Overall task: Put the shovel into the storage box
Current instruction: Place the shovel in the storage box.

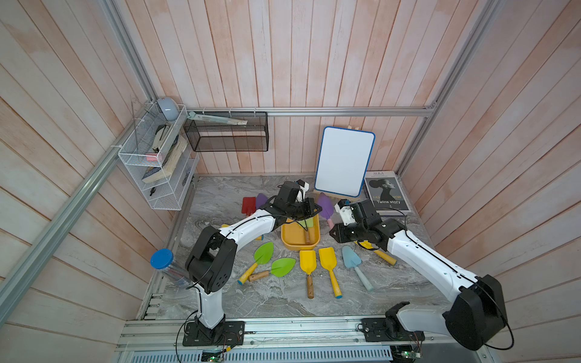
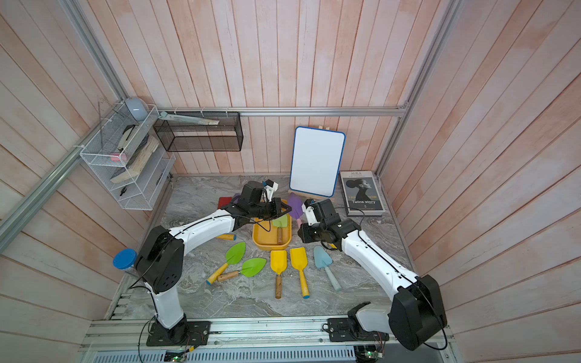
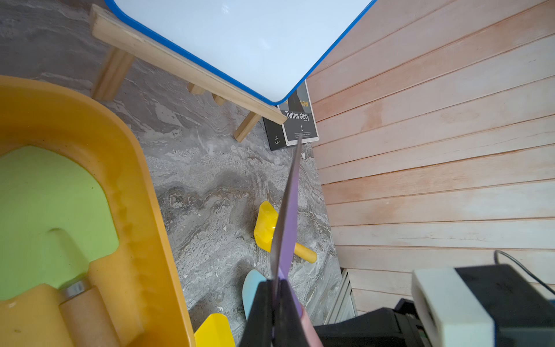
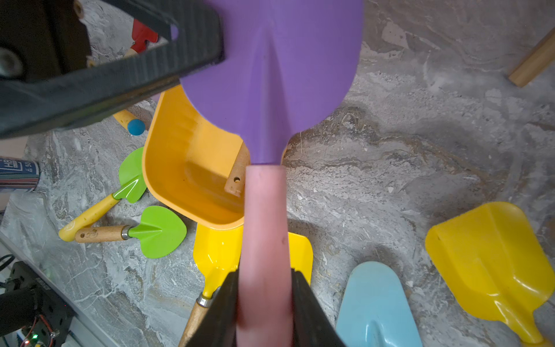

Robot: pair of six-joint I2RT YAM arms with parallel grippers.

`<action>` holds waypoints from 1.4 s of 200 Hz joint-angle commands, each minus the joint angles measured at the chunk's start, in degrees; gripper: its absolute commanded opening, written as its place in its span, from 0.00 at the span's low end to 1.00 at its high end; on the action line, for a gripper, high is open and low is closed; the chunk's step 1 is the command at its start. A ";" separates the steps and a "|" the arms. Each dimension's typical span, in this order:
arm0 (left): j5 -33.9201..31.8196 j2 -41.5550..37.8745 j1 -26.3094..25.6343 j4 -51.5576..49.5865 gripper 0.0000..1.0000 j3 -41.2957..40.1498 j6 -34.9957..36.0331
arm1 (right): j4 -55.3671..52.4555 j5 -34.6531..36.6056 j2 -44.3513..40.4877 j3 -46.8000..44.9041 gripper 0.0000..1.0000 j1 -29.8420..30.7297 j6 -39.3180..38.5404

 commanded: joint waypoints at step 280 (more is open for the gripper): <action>1.17 13.87 12.13 -31.65 0.00 19.67 30.16 | -1.78 -1.14 -9.87 -5.75 0.52 -2.91 -0.86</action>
